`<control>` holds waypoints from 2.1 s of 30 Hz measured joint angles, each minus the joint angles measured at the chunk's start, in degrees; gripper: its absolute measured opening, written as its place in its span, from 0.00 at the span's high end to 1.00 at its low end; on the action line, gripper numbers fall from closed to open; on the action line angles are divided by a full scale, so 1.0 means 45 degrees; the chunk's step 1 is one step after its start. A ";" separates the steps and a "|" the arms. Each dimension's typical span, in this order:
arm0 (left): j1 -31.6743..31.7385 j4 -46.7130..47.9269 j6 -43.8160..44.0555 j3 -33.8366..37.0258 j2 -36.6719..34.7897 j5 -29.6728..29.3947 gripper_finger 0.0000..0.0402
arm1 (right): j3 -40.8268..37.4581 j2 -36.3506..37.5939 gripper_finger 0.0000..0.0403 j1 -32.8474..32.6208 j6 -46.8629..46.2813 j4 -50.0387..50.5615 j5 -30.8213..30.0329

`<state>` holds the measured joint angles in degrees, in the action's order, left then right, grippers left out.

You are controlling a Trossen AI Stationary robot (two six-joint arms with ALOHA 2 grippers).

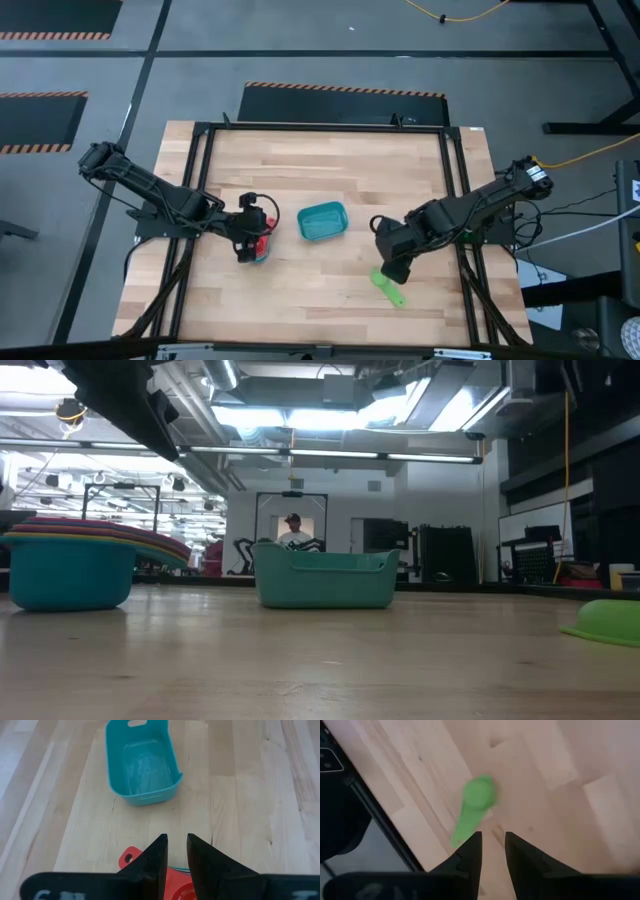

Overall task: Nest measuring cups in basket
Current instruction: Stack the green measuring cup on top of the red measuring cup

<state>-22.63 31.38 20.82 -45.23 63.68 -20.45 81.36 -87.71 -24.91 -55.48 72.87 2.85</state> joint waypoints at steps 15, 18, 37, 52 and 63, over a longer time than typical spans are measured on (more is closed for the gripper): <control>0.0000 0.0003 0.0000 0.0005 0.0000 -0.0009 0.83 | -0.3047 -0.0348 0.78 0.0994 -0.1313 -0.1717 0.4148; 0.0000 0.0000 -0.0005 0.0005 0.0000 -0.0009 0.83 | -0.3517 -0.0348 0.78 0.1271 -0.1322 -0.1791 0.4574; -0.0004 0.0004 -0.0005 0.0010 0.0000 -0.0014 0.83 | -0.5595 -0.0357 0.78 0.1370 -0.1307 -0.2111 0.5046; -0.0005 0.0000 -0.0005 0.0010 0.0000 -0.0014 0.83 | -0.5600 -0.0357 0.78 0.1365 -0.1073 -0.2883 0.5046; -0.0005 0.0001 -0.0005 0.0010 0.0000 -0.0011 0.83 | -0.5600 -0.0357 0.77 0.1361 -0.1802 -0.3884 0.4914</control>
<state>-22.65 31.38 20.80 -45.19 63.68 -20.50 56.16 -89.32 -18.78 -63.59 55.40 24.97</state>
